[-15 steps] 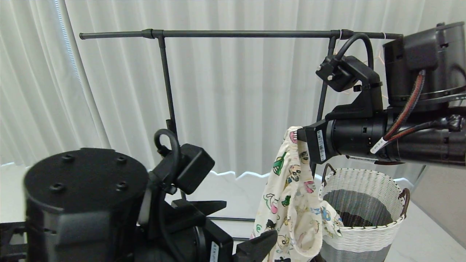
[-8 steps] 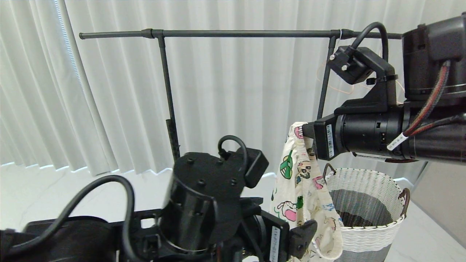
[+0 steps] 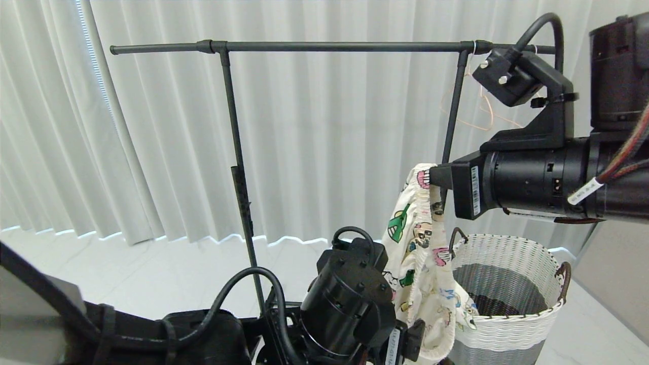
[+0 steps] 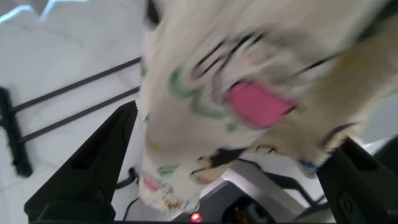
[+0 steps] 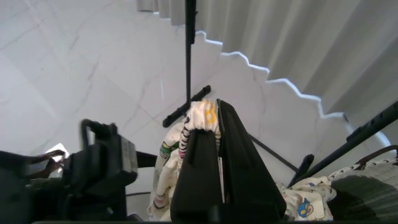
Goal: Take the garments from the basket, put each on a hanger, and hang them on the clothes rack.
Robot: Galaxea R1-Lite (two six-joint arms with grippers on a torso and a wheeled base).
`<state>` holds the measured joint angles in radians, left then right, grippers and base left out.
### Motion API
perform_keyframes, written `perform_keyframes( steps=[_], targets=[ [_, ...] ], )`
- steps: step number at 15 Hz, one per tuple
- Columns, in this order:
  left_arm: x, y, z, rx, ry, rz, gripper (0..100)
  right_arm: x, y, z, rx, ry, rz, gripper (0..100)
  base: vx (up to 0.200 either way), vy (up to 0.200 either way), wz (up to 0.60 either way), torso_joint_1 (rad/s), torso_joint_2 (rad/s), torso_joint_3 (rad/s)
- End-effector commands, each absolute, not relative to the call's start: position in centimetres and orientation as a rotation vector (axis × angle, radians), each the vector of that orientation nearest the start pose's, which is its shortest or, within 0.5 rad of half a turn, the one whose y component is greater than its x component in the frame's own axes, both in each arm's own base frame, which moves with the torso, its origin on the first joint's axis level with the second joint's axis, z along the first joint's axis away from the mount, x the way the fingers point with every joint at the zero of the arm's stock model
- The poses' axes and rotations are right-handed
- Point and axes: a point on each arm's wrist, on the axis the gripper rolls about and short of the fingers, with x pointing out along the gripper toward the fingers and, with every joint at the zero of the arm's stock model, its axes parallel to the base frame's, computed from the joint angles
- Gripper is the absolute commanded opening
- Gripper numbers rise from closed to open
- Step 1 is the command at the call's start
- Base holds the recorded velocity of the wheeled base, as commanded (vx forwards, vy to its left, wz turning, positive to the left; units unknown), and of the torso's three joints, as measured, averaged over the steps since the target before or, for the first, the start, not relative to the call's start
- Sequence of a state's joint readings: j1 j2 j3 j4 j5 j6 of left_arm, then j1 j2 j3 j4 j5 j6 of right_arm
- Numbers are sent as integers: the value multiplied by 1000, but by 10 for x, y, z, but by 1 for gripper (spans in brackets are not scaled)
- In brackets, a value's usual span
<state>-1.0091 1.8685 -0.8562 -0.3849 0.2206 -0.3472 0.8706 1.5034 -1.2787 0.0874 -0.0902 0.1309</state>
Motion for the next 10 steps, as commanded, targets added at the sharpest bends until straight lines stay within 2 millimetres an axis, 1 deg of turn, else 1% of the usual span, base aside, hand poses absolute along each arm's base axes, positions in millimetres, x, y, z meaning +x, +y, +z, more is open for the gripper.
perform_keyframes(
  steps=[1, 4, 5, 8, 9, 10],
  targets=[
    [177, -271, 101, 92, 694, -630, 100, 169, 194, 305, -21, 325, 744, 0, 0, 0, 0, 0, 0, 0],
    [167, -252, 93, 135, 712, -569, 100, 167, 176, 299, -38, 337, 702, 0, 0, 0, 0, 0, 0, 0],
    [164, -247, 93, 142, 711, -555, 100, 166, 171, 298, -37, 338, 691, 0, 0, 0, 0, 0, 0, 0],
    [157, -237, 104, 126, 687, -561, 100, 166, 159, 293, -50, 345, 655, 0, 0, 0, 0, 0, 0, 0],
    [156, -236, 106, 121, 678, -559, 0, 166, 156, 292, -52, 345, 644, 0, 0, 0, 0, 0, 0, 0],
    [156, -234, 110, 126, 653, -538, 0, 167, 150, 289, -61, 352, 619, 0, 0, 0, 0, 0, 0, 0]
  ],
)
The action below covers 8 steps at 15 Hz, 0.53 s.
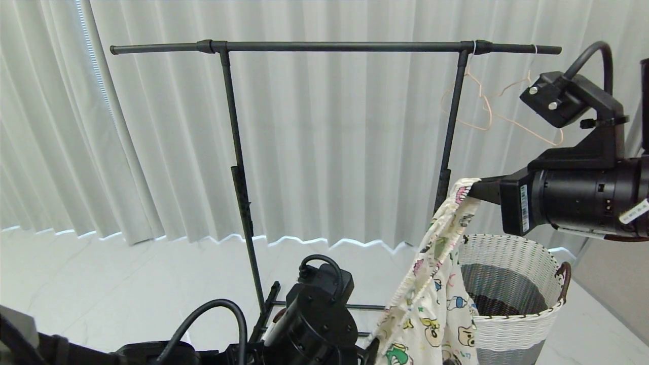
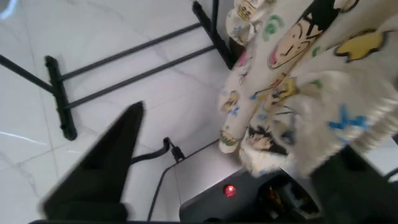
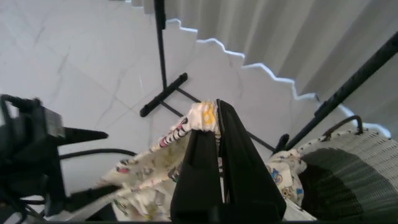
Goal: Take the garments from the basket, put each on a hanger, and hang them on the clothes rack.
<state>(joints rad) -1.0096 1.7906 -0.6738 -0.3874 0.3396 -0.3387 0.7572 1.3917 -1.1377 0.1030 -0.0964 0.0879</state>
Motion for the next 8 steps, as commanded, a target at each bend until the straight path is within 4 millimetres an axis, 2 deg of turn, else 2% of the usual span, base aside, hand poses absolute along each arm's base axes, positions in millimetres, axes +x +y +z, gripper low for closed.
perform_keyframes(
  steps=[1, 2, 4, 6, 8],
  targets=[
    [156, -232, 114, 147, 614, -496, 0, 168, 141, 288, -75, 363, 592, 0, 0, 0, 0, 0, 0, 0],
    [155, -229, 120, 171, 573, -466, 0, 167, 132, 288, -89, 380, 561, 0, 0, 0, 0, 0, 0, 0],
    [149, -218, 149, 173, 479, -507, 0, 160, 111, 289, -109, 412, 505, 0, 0, 0, 0, 0, 0, 0],
    [154, -205, 176, 165, 424, -528, 0, 144, 96, 292, -116, 443, 493, 0, 0, 0, 0, 0, 0, 0],
    [161, -197, 217, 129, 405, -539, 0, 126, 86, 294, -118, 469, 535, 0, 0, 0, 0, 0, 0, 0]
  ],
)
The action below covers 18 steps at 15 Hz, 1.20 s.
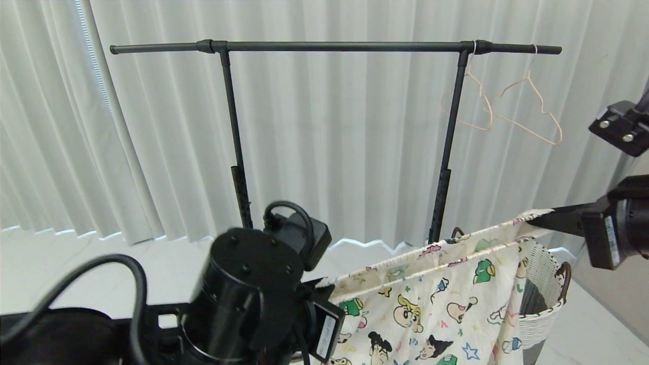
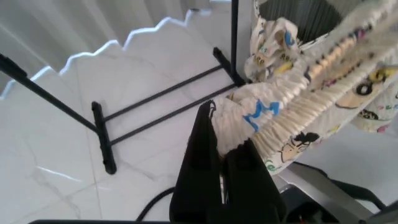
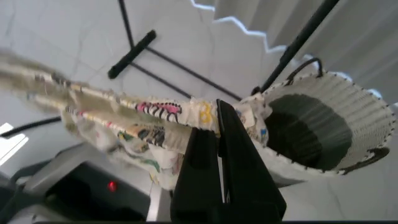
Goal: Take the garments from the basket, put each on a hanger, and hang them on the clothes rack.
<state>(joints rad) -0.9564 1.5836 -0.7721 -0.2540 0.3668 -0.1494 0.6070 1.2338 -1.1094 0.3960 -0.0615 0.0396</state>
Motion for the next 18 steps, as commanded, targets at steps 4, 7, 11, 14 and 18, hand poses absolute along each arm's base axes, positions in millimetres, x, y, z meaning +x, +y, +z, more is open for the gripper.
perform_keyframes(
  steps=[4, 7, 11, 14, 18],
  targets=[
    [154, -171, 314, 47, 426, -745, 0, 108, 76, 303, -143, 423, 644, 0, 0, 0, 0, 0, 0, 0],
    [149, -162, 354, 12, 395, -808, 0, 110, 78, 332, -118, 325, 678, 0, 0, 0, 0, 0, 0, 0],
    [143, -157, 369, -10, 339, -813, 0, 129, 89, 370, -98, 225, 679, 0, 0, 0, 0, 0, 0, 0],
    [139, -151, 371, 57, 297, -821, 0, 135, 93, 374, -98, 217, 678, 0, 0, 0, 0, 0, 0, 0],
    [140, -152, 370, 116, 273, -831, 0, 139, 84, 375, -112, 205, 621, 0, 0, 0, 0, 0, 0, 0]
  ],
)
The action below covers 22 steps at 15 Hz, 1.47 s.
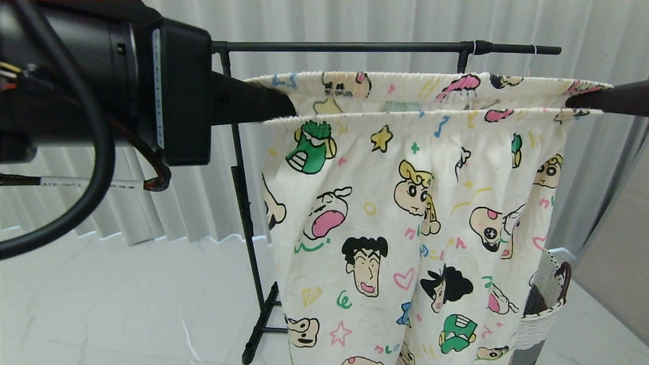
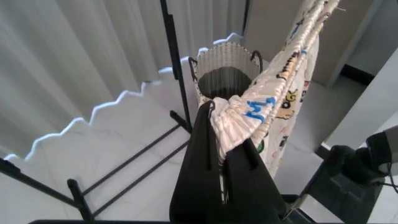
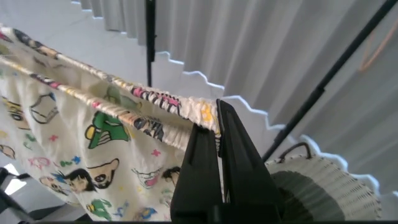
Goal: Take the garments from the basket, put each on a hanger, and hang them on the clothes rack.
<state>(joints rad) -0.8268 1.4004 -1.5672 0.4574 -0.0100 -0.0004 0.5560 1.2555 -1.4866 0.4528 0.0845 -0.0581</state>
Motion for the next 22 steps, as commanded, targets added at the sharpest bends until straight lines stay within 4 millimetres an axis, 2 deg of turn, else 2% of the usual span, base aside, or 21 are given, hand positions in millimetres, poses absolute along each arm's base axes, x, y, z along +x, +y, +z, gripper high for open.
perform_keyframes(
  steps=[1, 3, 5, 8, 11, 14, 18, 19, 21, 22],
  targets=[
    [140, -153, 370, 118, 274, -832, 0, 139, 82, 376, -115, 205, 608, 0, 0, 0, 0, 0, 0, 0],
    [149, -162, 371, 137, 262, -835, 0, 131, 66, 375, -126, 240, 543, 0, 0, 0, 0, 0, 0, 0],
    [160, -174, 380, 121, 225, -836, 0, 114, 58, 374, -126, 283, 580, 0, 0, 0, 0, 0, 0, 0],
    [177, -192, 385, 100, 196, -836, 0, 91, 53, 369, -100, 338, 785, 0, 0, 0, 0, 0, 0, 0],
    [188, -204, 382, 93, 185, -834, 0, 70, 56, 364, -78, 357, 1068, 0, 0, 0, 0, 0, 0, 0],
    [191, -207, 380, 94, 186, -836, 0, 59, 61, 358, -94, 374, 1195, 0, 0, 0, 0, 0, 0, 0],
    [188, -204, 381, 35, 209, -830, 0, 54, 58, 355, -95, 373, 1190, 0, 0, 0, 0, 0, 0, 0],
    [185, -201, 383, 14, 220, -827, 0, 57, 57, 354, -100, 376, 1142, 0, 0, 0, 0, 0, 0, 0],
    [172, -188, 379, 39, 326, -816, 0, 69, 61, 353, -123, 388, 1022, 0, 0, 0, 0, 0, 0, 0],
    [158, -173, 375, 61, 436, -810, 0, 79, 66, 354, -135, 374, 959, 0, 0, 0, 0, 0, 0, 0]
  ],
)
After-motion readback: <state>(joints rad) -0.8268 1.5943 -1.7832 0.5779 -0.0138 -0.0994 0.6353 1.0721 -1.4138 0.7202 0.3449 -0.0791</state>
